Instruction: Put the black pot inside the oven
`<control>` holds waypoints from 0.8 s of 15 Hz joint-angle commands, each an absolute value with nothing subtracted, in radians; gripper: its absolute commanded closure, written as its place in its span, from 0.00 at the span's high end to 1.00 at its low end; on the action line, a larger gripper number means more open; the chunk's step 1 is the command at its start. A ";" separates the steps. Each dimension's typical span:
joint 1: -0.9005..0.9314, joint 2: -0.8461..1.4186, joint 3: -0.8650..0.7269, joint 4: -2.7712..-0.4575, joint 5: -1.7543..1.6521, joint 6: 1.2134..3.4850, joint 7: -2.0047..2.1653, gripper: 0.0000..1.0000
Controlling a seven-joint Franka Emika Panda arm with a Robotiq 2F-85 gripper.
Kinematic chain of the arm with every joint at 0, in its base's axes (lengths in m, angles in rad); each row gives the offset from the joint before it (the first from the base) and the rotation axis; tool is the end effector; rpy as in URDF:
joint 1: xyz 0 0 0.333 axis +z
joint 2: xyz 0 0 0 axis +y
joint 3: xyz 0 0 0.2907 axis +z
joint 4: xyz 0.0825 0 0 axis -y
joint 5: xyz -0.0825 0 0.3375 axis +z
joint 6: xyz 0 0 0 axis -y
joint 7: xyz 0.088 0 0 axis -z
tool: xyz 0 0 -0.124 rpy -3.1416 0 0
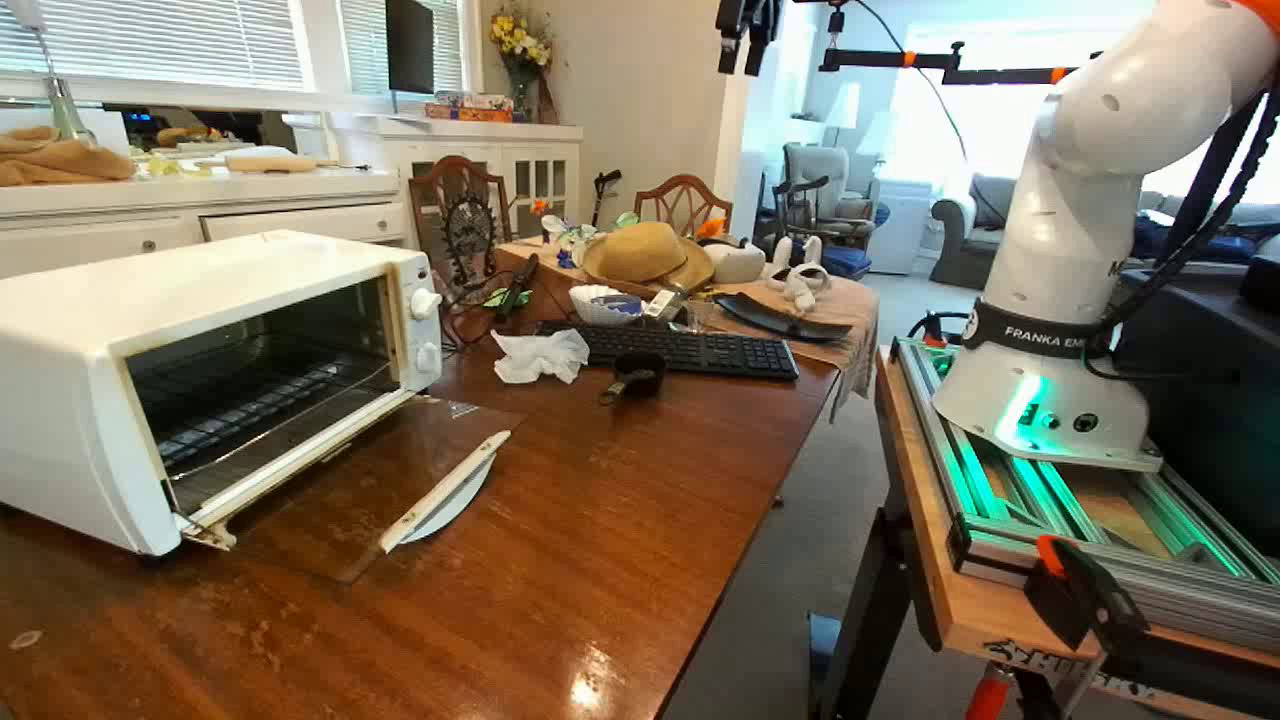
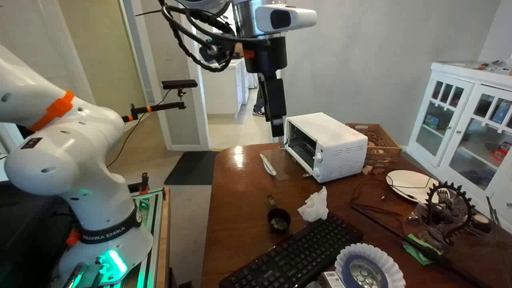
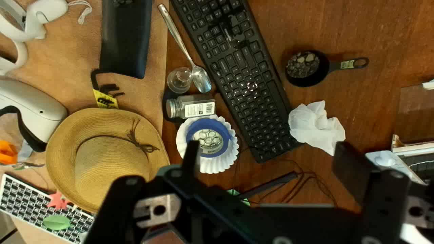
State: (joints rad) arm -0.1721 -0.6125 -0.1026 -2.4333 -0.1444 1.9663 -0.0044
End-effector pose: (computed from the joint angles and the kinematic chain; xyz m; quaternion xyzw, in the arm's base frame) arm 0.3365 -0.1105 0.5037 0.9912 -0.1044 0.0662 0.0481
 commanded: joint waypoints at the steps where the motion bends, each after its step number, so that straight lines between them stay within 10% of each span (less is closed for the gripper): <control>1: -0.166 -0.612 -0.107 -2.430 -0.147 1.963 -0.002 1.00; 12: -0.163 -0.614 -0.101 -2.439 -0.151 1.971 -0.001 1.00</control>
State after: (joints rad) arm -0.1721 -0.6125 -0.1026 -2.4333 -0.1444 1.9663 -0.0044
